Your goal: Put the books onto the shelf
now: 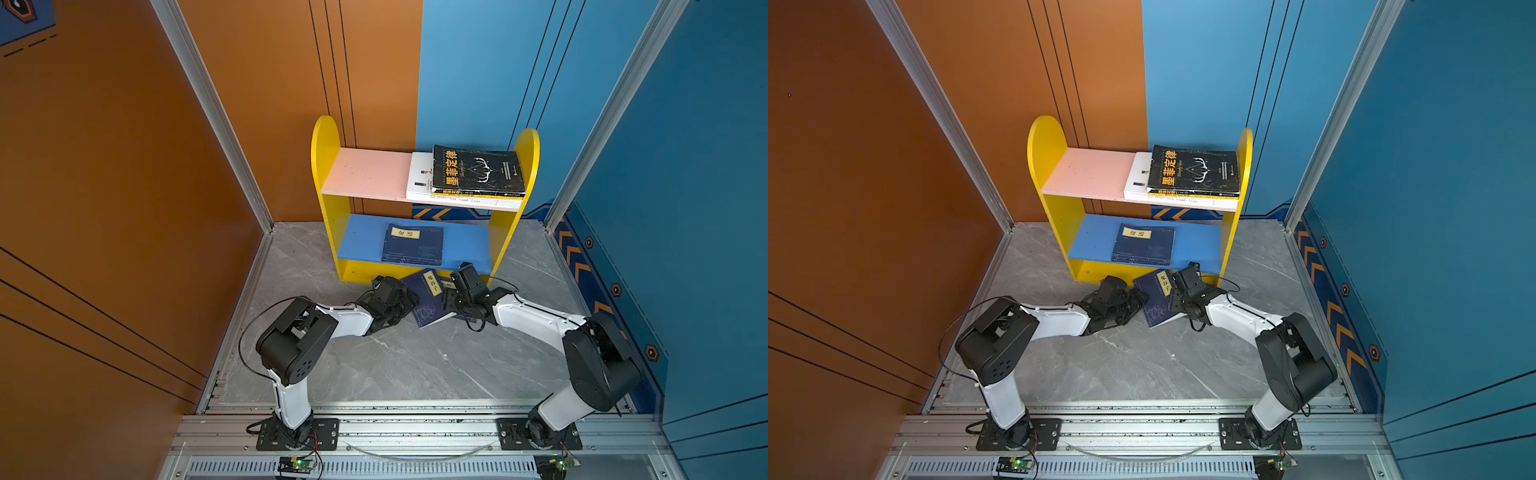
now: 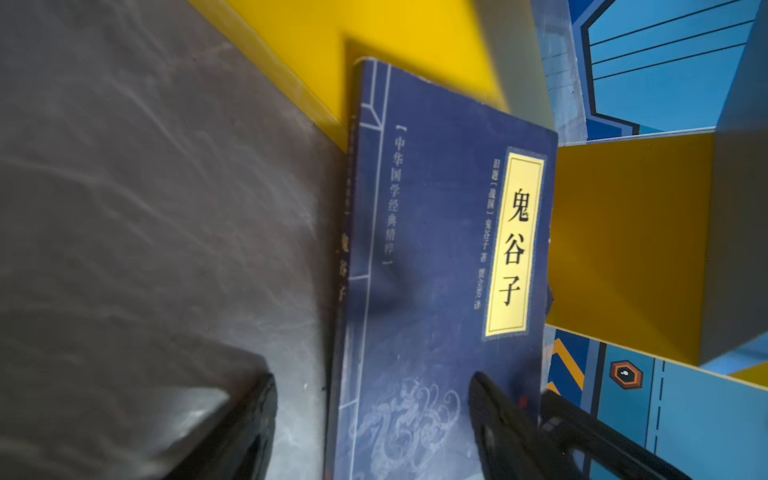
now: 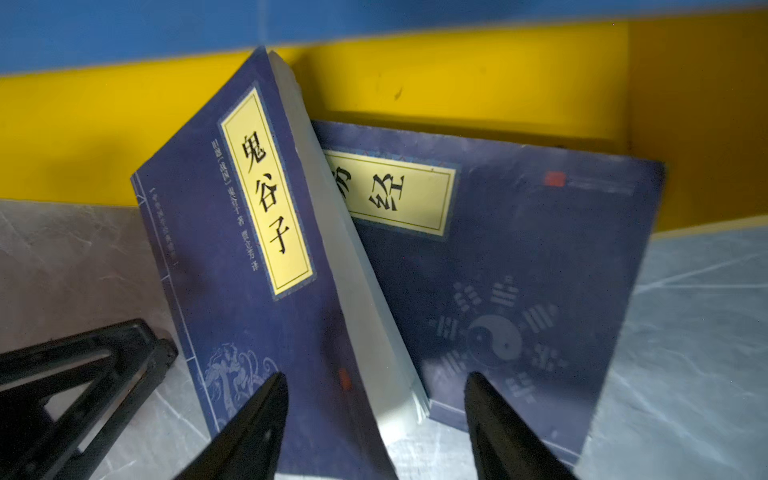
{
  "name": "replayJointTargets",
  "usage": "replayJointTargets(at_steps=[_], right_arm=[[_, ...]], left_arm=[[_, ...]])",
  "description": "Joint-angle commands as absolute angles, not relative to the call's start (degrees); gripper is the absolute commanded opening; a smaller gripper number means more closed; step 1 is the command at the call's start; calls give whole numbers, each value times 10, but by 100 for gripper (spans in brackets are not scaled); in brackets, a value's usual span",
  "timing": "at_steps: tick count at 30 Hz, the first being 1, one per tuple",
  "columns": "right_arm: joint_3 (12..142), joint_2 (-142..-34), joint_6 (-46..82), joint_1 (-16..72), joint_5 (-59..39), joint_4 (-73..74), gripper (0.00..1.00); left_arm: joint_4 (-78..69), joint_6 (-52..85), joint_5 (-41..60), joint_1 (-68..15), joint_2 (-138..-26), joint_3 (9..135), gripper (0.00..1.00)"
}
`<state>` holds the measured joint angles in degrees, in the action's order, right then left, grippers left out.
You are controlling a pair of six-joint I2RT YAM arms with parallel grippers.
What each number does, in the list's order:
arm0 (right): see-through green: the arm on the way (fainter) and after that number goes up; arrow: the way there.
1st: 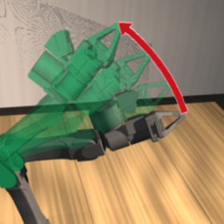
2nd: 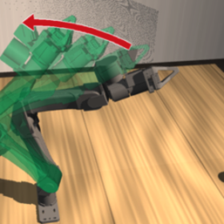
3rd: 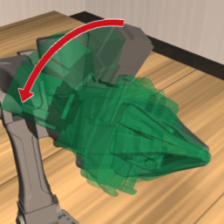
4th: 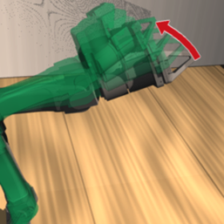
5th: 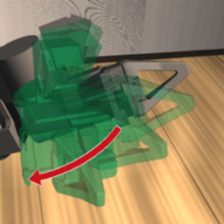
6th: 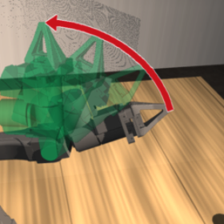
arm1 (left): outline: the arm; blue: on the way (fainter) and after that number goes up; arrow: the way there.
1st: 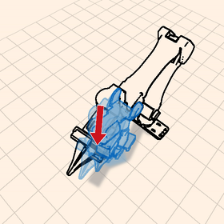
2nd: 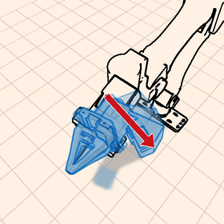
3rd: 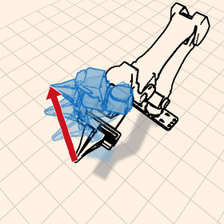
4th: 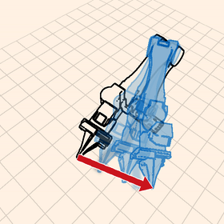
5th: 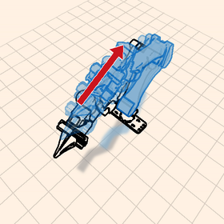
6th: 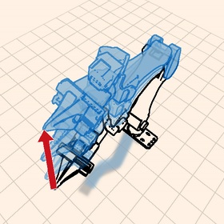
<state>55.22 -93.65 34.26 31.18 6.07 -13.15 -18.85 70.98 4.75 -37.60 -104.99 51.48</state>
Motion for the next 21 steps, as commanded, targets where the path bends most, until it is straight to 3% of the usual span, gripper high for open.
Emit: replayJointTargets(at_steps=[1, 7, 14, 21], right_arm=[[589, -973, 334, 319, 53, -144, 64], [633, -1038, 324, 346, 52, -187, 57], [616, -1036, 334, 369, 6, -177, 53], [584, -1017, 362, 356, -93, -120, 54]], left_arm=[[-161, 705, 59, -384, -1066, 531, 73], [-154, 708, 62, -391, -1080, 543, 73], [-163, 705, 74, -393, -1061, 536, 68], [-341, 719, 143, -393, -1031, 491, 66]])
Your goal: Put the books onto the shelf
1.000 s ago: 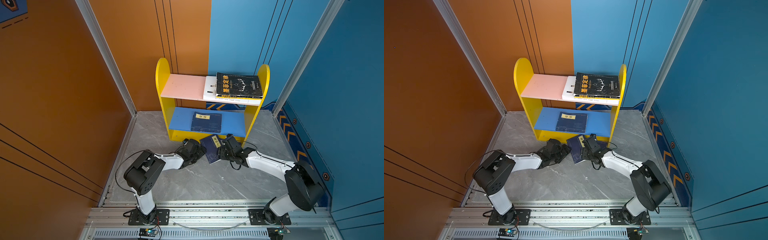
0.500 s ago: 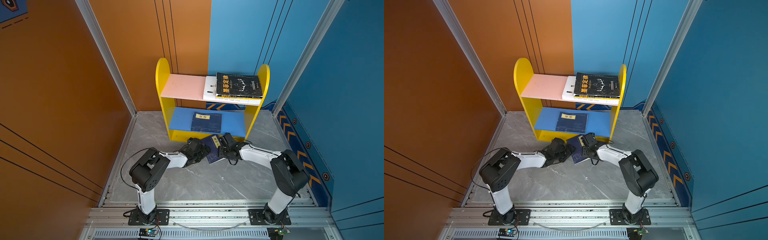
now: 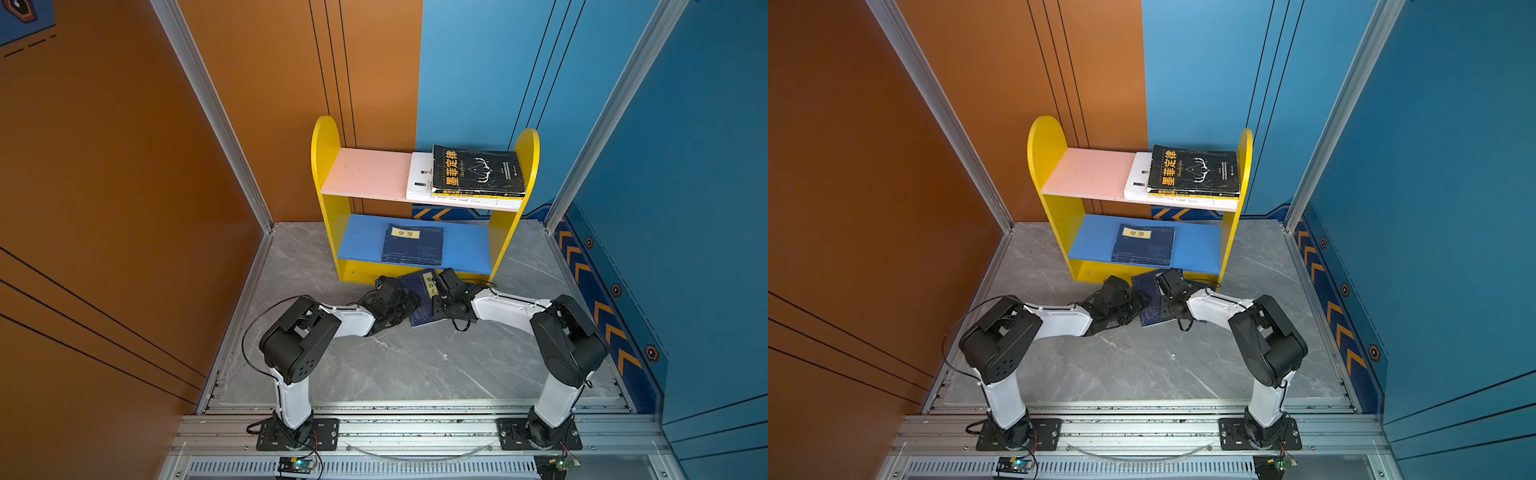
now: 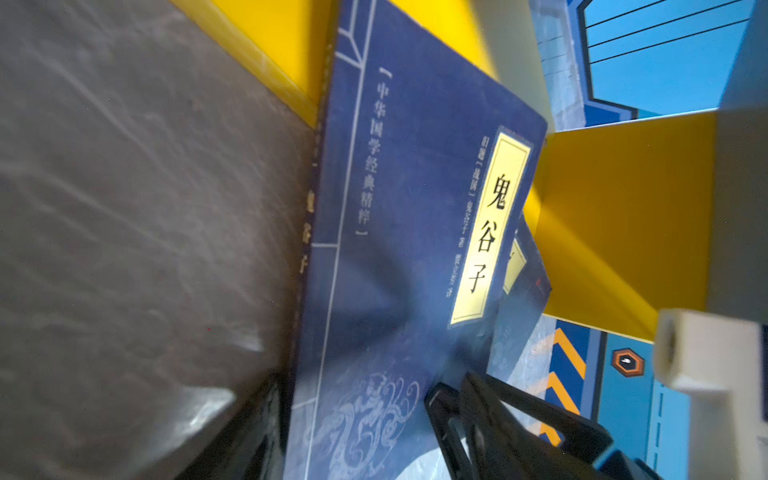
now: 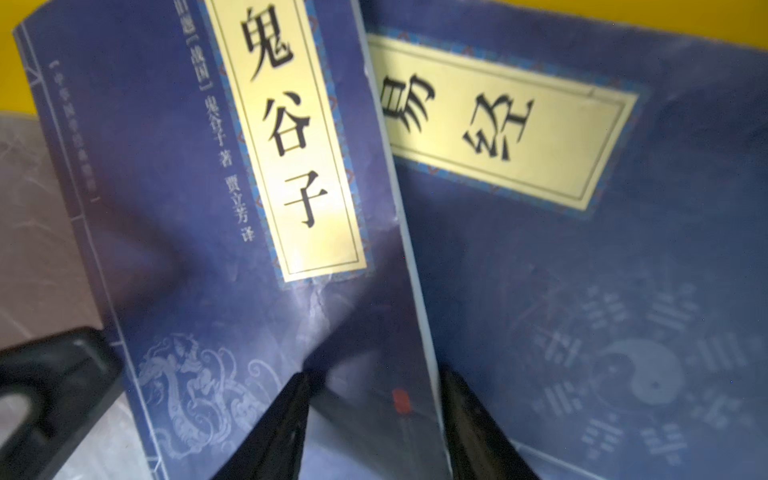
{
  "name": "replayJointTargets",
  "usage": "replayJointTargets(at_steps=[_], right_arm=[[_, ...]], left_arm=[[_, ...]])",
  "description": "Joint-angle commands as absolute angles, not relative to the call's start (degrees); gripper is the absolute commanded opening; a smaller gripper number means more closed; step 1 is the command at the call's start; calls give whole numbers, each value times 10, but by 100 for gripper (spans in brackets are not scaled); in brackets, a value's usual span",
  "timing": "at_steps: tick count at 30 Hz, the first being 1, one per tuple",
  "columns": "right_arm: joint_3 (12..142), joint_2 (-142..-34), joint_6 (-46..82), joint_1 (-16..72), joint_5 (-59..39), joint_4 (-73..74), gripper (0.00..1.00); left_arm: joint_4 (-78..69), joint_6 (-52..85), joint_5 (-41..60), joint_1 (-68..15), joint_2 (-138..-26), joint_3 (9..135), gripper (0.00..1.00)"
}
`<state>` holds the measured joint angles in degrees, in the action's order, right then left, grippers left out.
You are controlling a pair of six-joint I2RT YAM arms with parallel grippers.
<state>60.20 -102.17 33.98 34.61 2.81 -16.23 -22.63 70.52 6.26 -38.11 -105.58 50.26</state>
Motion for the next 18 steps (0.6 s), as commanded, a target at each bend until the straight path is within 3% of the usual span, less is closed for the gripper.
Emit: replayJointTargets(at_steps=[1, 18], right_arm=[[582, -1013, 366, 354, -107, -112, 54], [560, -1010, 404, 316, -190, -56, 55]], left_arm=[[-362, 726, 146, -394, -1027, 485, 65], [-412, 786, 192, -379, -982, 452, 70]])
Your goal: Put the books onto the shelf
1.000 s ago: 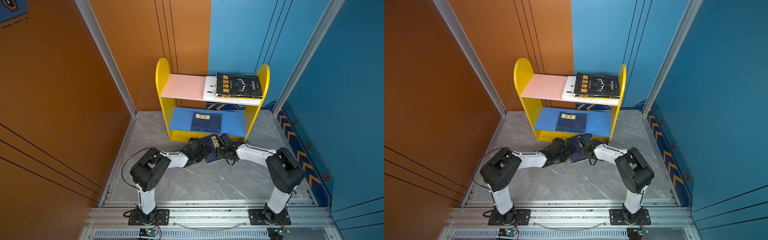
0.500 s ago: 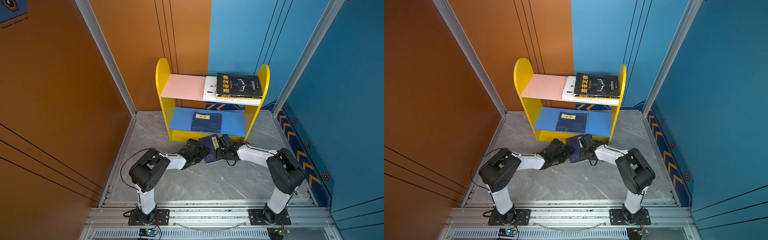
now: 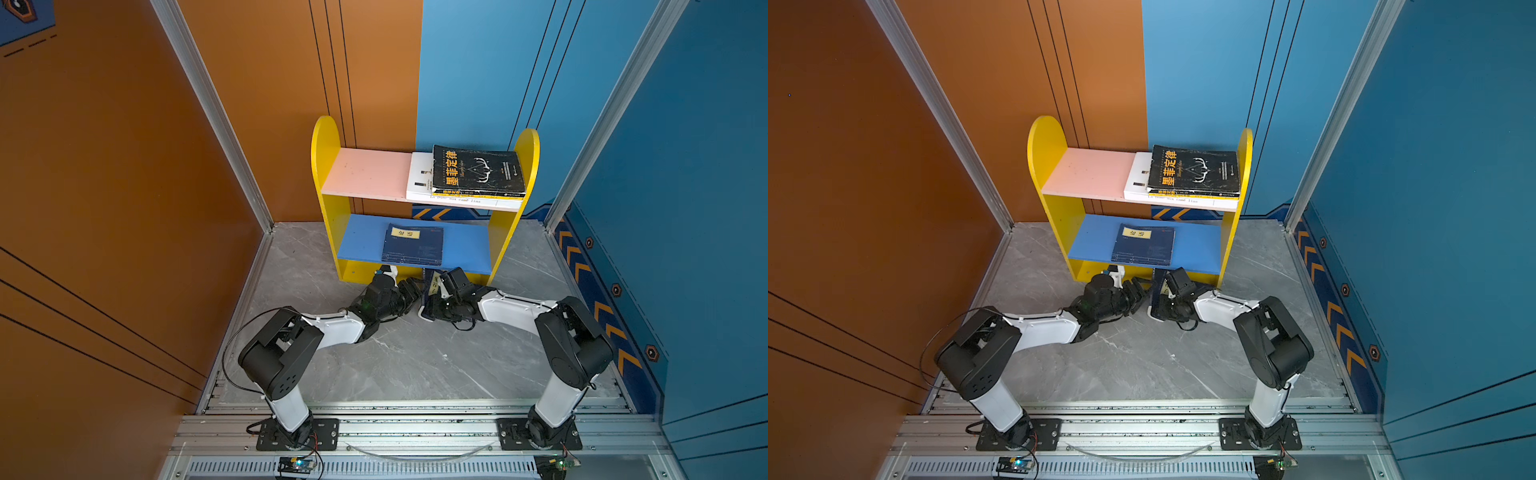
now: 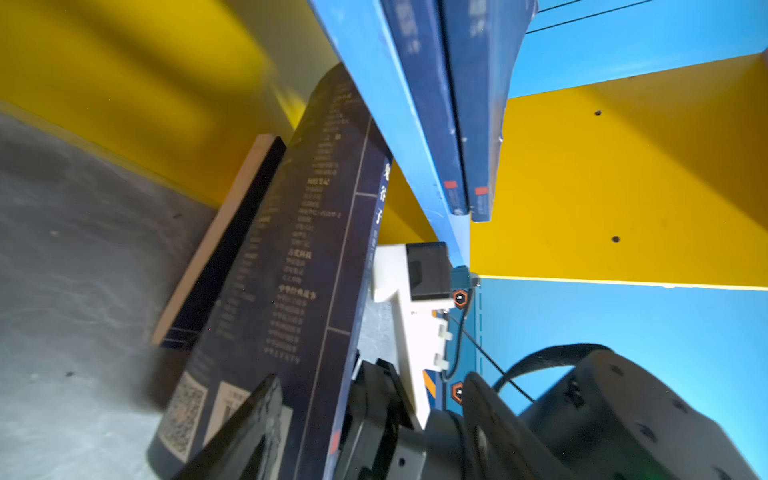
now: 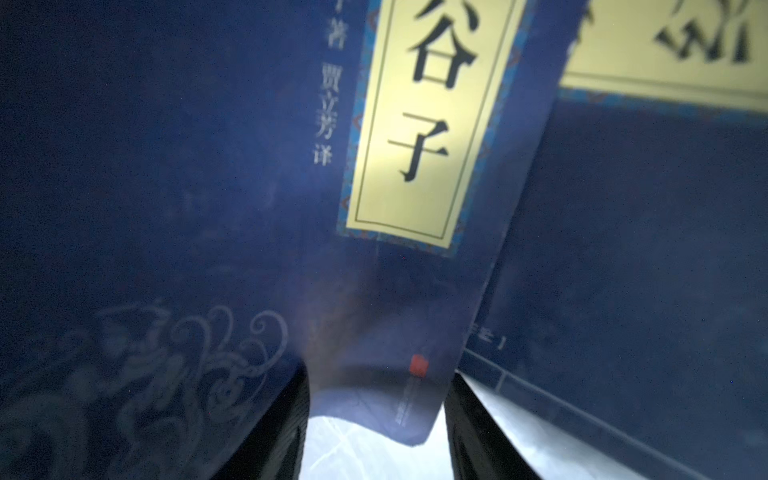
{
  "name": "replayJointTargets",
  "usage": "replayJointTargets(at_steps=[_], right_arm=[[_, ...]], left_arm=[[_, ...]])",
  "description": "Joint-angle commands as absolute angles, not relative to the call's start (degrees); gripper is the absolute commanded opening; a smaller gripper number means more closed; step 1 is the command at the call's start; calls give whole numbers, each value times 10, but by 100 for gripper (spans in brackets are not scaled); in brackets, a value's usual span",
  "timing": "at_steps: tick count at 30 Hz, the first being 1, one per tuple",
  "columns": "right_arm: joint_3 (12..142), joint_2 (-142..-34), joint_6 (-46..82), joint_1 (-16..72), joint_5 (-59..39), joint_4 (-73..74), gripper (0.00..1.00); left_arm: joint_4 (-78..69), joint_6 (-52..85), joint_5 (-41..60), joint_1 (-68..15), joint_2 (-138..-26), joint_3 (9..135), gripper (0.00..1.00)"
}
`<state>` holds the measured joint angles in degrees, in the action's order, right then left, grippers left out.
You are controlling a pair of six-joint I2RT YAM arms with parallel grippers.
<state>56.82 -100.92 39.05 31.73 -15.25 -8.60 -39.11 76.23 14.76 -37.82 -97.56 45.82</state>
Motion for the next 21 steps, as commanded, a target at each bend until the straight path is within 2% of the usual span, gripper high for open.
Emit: replayJointTargets(at_steps=[1, 5, 13, 16, 21], right_arm=[[559, -1008, 404, 314, -190, -56, 55], [551, -999, 403, 307, -187, -58, 55], [545, -999, 402, 305, -180, -62, 55], [545, -999, 402, 304, -173, -62, 55], [547, -983, 404, 302, -167, -67, 55]], left_arm=[[-413, 791, 190, -379, -985, 448, 70], [-398, 798, 177, -370, -988, 430, 71], [-193, 678, 178, -372, -981, 498, 70], [-154, 644, 178, -372, -987, 519, 63], [-121, 622, 176, -372, -993, 531, 36]])
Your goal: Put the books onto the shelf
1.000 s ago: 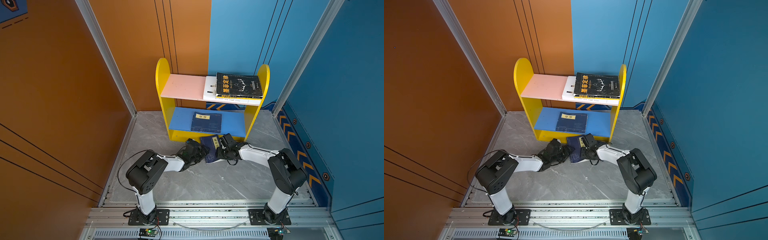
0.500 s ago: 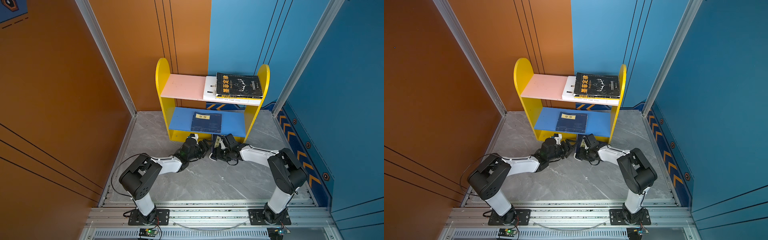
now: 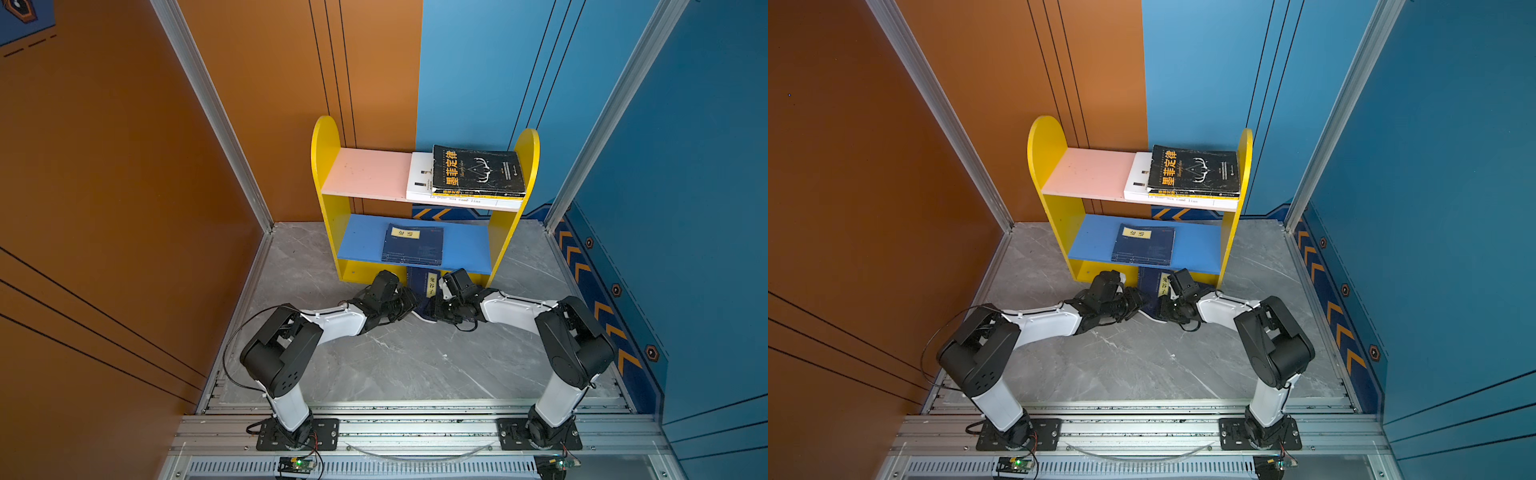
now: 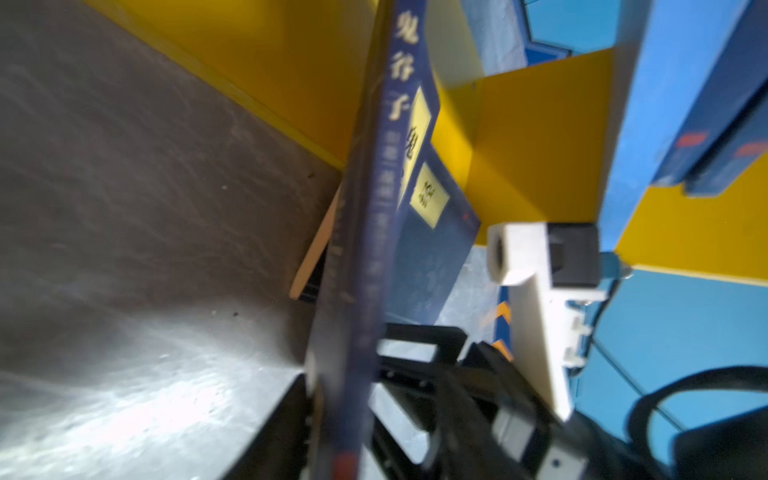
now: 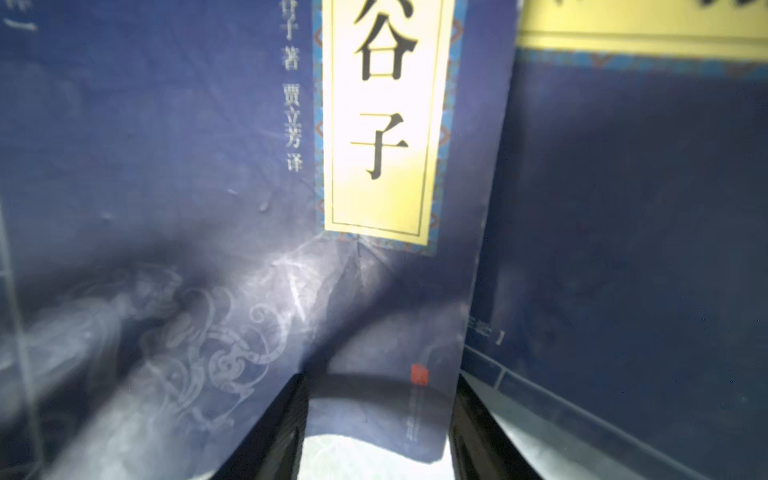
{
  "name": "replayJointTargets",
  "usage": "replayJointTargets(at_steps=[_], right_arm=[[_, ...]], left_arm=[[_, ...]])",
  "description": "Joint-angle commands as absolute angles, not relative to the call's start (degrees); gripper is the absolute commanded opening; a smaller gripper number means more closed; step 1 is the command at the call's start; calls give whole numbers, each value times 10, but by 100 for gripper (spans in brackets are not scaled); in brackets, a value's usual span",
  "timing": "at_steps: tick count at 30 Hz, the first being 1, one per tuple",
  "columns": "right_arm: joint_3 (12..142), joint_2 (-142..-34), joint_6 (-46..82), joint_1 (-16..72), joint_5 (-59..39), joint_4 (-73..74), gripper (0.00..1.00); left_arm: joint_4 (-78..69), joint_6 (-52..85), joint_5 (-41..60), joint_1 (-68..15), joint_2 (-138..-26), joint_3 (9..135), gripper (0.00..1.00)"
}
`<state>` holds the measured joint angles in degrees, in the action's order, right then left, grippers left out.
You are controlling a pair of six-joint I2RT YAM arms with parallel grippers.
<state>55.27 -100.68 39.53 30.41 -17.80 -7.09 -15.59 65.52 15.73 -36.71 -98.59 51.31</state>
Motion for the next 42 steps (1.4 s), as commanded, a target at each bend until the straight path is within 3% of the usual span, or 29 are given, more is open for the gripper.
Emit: replayJointTargets(at_steps=[1, 5, 11, 22, 25, 29, 42], right_arm=[[547, -978, 405, 302, -165, -69, 56], [545, -944, 418, 301, -155, -73, 63], [533, -863, 456, 300, -122, -69, 77], [556, -694, 514, 292, -49, -144, 91], [562, -652, 535, 285, -43, -142, 96], [564, -617, 571, 277, -47, -108, 100], [530, -639, 718, 305, -109, 120, 98]], left_arm=[[-120, 623, 176, -371, -992, 530, 31], [-111, 622, 175, -372, -976, 524, 9], [-34, 594, 170, -372, -902, 526, 0], [256, 572, 208, -357, -673, 586, 0], [217, 612, 237, -338, -617, 605, 0], [192, 623, 202, -319, -583, 637, 0], [-23, 672, 88, -304, -681, 655, 0]])
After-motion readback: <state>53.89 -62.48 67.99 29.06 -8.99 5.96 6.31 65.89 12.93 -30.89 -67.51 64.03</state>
